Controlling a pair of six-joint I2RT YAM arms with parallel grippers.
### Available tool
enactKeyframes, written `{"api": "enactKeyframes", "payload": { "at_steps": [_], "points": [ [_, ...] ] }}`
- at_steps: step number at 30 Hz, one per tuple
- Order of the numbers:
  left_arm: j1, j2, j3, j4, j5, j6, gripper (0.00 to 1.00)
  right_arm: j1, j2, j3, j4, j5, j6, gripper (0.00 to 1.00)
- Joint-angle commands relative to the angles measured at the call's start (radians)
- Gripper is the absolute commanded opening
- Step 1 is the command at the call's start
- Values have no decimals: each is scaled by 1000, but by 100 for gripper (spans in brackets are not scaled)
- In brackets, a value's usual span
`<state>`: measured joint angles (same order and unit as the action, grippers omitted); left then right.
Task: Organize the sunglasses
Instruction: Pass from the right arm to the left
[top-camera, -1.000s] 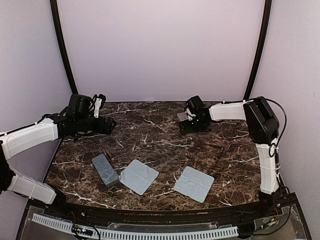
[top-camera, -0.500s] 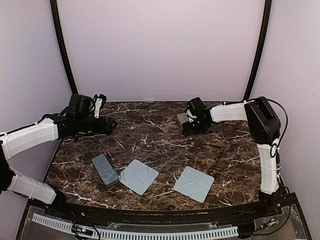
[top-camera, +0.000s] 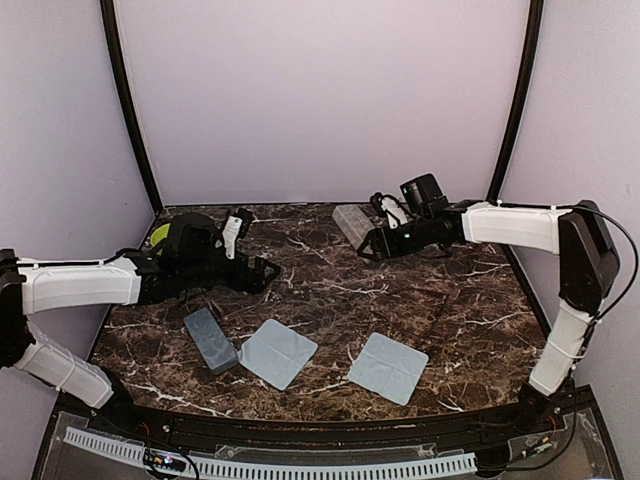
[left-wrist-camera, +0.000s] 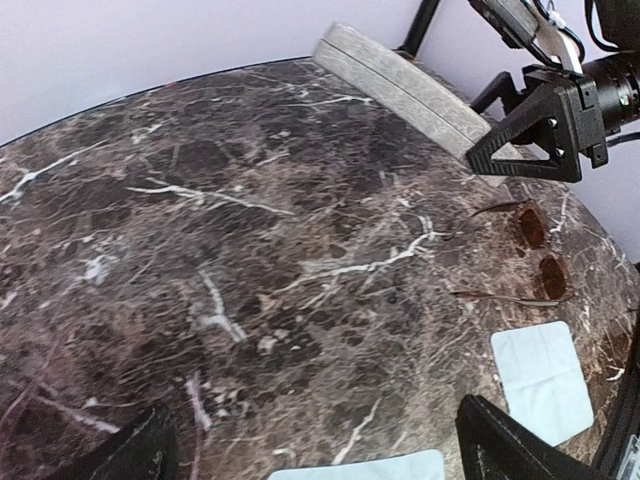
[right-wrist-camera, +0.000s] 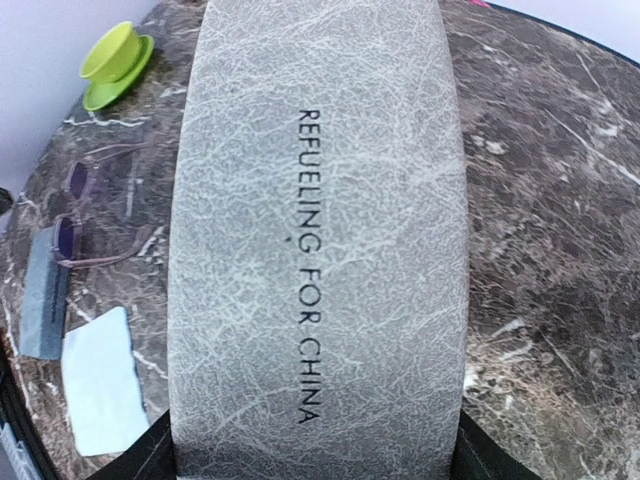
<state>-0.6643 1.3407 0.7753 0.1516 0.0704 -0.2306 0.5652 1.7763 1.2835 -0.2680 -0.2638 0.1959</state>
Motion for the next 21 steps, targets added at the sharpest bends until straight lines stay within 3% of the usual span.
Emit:
{"api": "enactKeyframes", "payload": {
  "at_steps": [1,6,12,21],
  "points": [
    [-69,61,7,189,42,-39,99,31,-70,-36,77,-162,-22,34],
    [-113,126,33,289,101,-64,99,73,-100,-46,73,-235,-50,33],
    [-116,133,-60,493,203,-64,99,117,-137,-56,52,-270,-95,33],
    [-112,112,-136,667,330,-30,99,131,-207,-110,124,-382,-84,32]
  ]
}}
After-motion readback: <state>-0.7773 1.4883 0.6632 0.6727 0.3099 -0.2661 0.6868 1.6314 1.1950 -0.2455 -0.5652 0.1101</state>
